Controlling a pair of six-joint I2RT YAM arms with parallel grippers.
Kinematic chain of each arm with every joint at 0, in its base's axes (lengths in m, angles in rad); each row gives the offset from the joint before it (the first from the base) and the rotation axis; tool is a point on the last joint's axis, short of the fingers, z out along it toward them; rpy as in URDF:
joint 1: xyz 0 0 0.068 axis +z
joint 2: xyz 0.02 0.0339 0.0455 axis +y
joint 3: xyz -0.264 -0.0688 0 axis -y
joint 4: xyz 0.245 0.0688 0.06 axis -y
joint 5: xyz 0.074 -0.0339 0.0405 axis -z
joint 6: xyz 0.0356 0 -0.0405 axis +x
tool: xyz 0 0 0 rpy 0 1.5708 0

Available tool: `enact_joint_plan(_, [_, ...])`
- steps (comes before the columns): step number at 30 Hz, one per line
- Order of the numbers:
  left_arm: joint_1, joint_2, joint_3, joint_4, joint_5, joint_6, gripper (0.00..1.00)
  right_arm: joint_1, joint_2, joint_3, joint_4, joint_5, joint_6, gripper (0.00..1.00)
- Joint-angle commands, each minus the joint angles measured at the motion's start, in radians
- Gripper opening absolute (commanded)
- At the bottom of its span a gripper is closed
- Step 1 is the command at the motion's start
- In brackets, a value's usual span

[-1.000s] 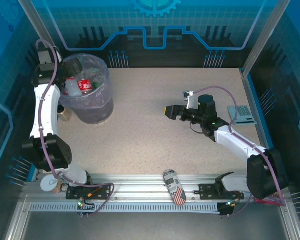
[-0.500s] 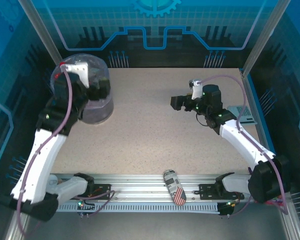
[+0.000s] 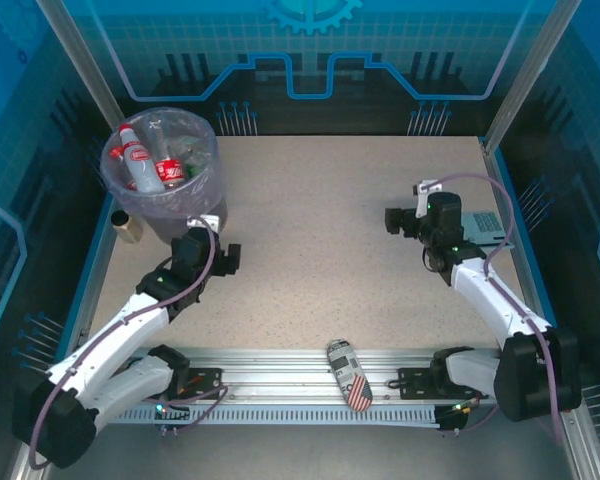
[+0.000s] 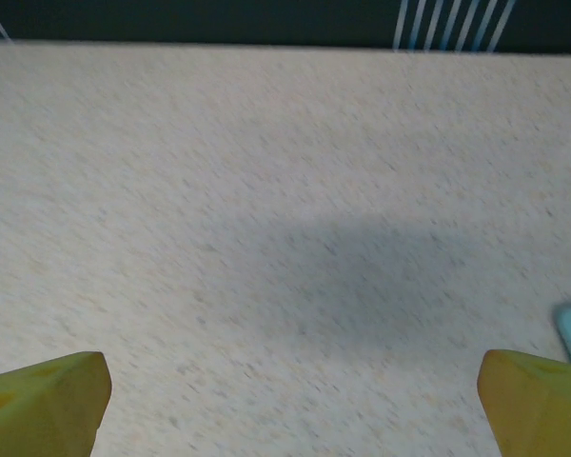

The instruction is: Put the plastic bottles in the bin

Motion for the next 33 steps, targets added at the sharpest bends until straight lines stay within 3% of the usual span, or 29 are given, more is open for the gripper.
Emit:
enact_joint_plan(1, [0.093,-0.011,-0.074,0.297,-0.033,-0.007,0.99,-0.019,0.016,-0.063,0.098,0.095,-0.061,1.0])
enact_joint_plan(4, [0.179,0.027,-0.133,0.42,0.022,0.035,0.99,-0.02,0.044,-0.113,0.152,0.096,-0.065,1.0])
enact_joint_plan(9, [0.234,0.115,-0.205,0.637,0.09,0.15,0.99,-0.02,0.081,-0.207,0.316,0.068,-0.048,1.0])
enact_joint_plan(14, [0.286,0.193,-0.253,0.808,0.173,0.165,0.99,-0.02,0.114,-0.273,0.474,0.057,-0.061,1.0])
enact_joint_plan(25, [0.313,0.431,-0.264,1.095,0.238,0.145,0.99,-0.016,0.221,-0.271,0.7,0.066,-0.133,1.0])
enact_joint_plan(28, [0.325,0.504,-0.248,1.154,0.245,0.131,0.99,-0.02,0.299,-0.301,0.843,0.075,-0.145,1.0])
enact_joint_plan(33, [0.329,0.578,-0.219,1.175,0.274,0.136,0.99,-0.051,0.367,-0.343,0.974,0.043,-0.115,1.0])
